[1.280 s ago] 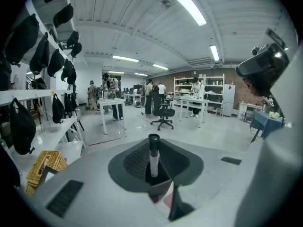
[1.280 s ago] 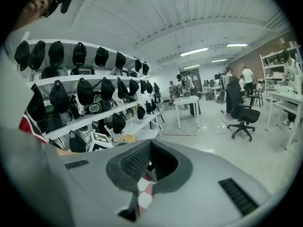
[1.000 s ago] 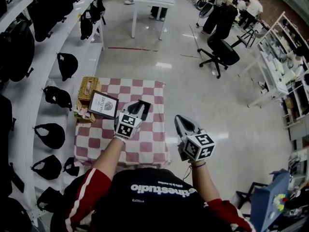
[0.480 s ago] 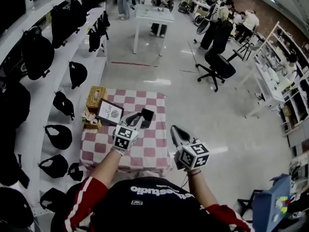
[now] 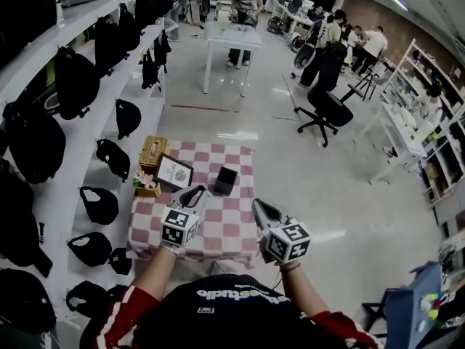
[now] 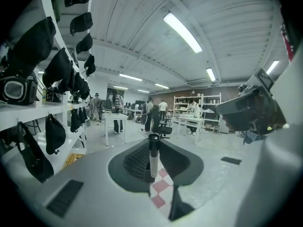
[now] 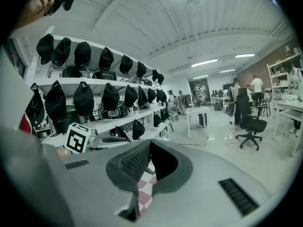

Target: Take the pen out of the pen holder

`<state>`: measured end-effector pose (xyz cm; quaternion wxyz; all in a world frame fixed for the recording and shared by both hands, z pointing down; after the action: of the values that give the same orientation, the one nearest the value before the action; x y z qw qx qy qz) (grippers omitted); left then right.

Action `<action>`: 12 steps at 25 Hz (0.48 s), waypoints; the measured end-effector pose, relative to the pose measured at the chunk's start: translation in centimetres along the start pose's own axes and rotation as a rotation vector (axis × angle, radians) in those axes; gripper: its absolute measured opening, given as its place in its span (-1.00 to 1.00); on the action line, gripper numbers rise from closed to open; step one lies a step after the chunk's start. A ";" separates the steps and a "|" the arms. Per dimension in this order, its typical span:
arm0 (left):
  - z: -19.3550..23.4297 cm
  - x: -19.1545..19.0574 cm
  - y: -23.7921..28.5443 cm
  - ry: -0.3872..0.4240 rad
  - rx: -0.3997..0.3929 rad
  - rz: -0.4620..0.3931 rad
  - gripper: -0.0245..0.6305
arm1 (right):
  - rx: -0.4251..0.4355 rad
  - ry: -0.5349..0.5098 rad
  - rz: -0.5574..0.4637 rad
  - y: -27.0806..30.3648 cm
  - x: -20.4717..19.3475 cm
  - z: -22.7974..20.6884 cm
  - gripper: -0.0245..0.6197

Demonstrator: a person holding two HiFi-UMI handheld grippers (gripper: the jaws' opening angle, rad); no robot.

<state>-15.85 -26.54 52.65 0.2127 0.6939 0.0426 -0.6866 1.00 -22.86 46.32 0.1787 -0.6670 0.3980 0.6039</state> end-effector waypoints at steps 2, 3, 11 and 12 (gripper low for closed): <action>-0.2 0.3 -2.0 0.002 -0.015 -0.013 -0.72 | 0.000 0.000 -0.008 -0.3 -0.2 0.7 -0.91; -0.2 0.6 -2.9 0.006 -0.020 -0.023 -0.72 | 0.002 0.000 -0.010 -0.3 -0.4 1.0 -0.91; 0.0 4.2 -7.7 0.024 -0.009 -0.103 -0.72 | 0.012 -0.028 -0.067 -1.6 1.1 2.6 -0.91; -0.1 4.8 -8.1 0.020 -0.007 -0.118 -0.72 | 0.007 -0.034 -0.081 -2.0 1.6 2.6 -0.91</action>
<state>-18.38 -20.29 46.05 0.1738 0.6964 0.0877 -0.6907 0.72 -20.24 43.79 0.2120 -0.6716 0.3697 0.6060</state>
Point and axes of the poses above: the fingertips, and each gripper's own axes: y forward along the fingers, z to its left, x out of its top, the point moved 2 cm from there along -y, backward along the fingers, and after that the axes turned 10 degrees about x, right-handed, at the moved point
